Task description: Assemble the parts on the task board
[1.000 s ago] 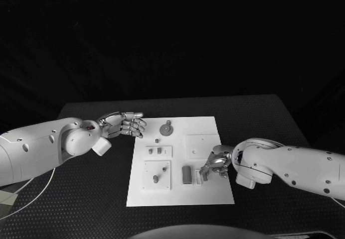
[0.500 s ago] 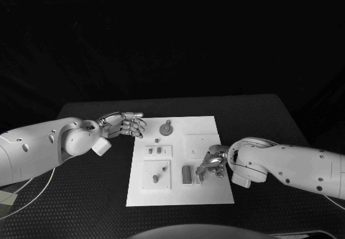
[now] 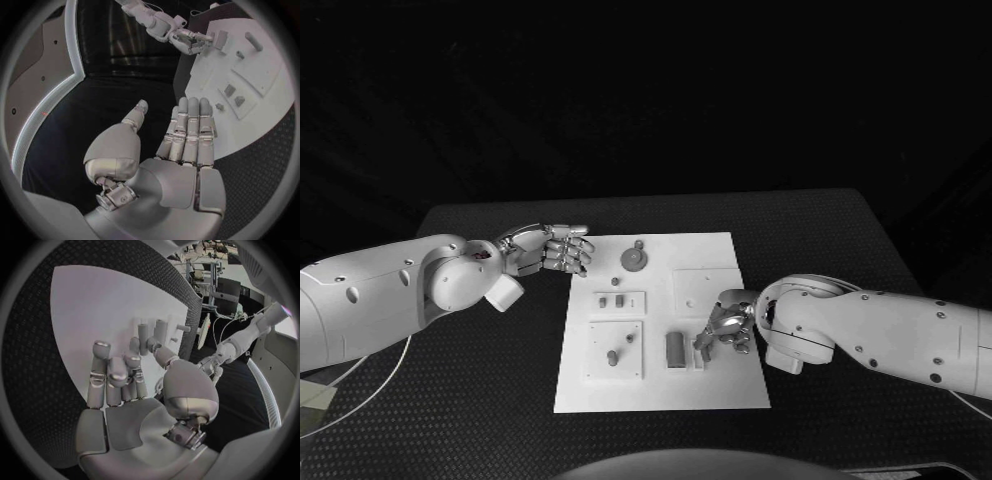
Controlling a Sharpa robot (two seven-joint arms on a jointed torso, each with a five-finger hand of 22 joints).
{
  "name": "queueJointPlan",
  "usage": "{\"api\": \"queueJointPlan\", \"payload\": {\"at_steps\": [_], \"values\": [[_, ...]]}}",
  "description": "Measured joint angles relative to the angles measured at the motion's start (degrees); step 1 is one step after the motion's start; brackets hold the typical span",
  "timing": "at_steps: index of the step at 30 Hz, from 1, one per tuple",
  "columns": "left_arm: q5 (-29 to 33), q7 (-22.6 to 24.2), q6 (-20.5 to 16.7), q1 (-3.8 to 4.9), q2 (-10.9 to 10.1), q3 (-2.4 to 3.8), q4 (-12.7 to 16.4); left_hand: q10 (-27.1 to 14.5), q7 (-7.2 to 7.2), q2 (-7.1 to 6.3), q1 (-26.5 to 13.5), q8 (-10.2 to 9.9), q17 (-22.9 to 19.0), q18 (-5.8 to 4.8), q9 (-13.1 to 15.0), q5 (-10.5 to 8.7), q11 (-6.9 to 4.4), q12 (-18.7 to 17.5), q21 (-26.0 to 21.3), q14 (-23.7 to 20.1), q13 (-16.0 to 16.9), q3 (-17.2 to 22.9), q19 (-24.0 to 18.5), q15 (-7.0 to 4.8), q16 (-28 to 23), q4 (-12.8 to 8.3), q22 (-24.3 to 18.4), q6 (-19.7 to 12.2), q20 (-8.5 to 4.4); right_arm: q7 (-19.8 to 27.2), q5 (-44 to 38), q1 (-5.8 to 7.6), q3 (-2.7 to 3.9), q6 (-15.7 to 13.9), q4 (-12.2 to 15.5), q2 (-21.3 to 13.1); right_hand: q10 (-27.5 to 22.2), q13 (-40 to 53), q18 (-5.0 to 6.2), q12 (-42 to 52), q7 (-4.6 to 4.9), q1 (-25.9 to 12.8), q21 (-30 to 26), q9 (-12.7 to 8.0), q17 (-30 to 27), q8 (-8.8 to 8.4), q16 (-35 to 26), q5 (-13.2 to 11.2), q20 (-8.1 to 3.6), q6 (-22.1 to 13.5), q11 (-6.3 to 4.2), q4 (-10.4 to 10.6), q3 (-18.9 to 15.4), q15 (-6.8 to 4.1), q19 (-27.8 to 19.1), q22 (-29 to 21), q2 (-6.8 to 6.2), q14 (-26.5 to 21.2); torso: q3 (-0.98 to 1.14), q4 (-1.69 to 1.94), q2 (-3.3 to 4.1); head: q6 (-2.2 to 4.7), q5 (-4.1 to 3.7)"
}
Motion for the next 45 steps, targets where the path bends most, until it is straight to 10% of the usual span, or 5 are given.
{"api": "queueJointPlan", "payload": {"at_steps": [45], "values": [[-0.03,-0.32,0.01,0.0,-0.1,-0.01,0.11,0.0,0.0,-0.24,-0.68,0.0,0.04,0.0,0.02,0.0,0.0,0.0,0.0,0.0,0.03,0.0,0.0,0.0,0.0,0.0,0.06,0.0,0.0,0.17,-1.17,-0.54,-0.25,0.27,-0.62,1.13,-0.01,-0.02,0.02,-0.22,0.35,-0.75,0.0,-0.19,-0.06,0.05,0.0,-0.07,0.1,0.06,0.01,0.39,-1.34,0.1,-0.1,0.0,1.34,0.1,0.01,-0.05,0.01,0.05,0.3]]}}
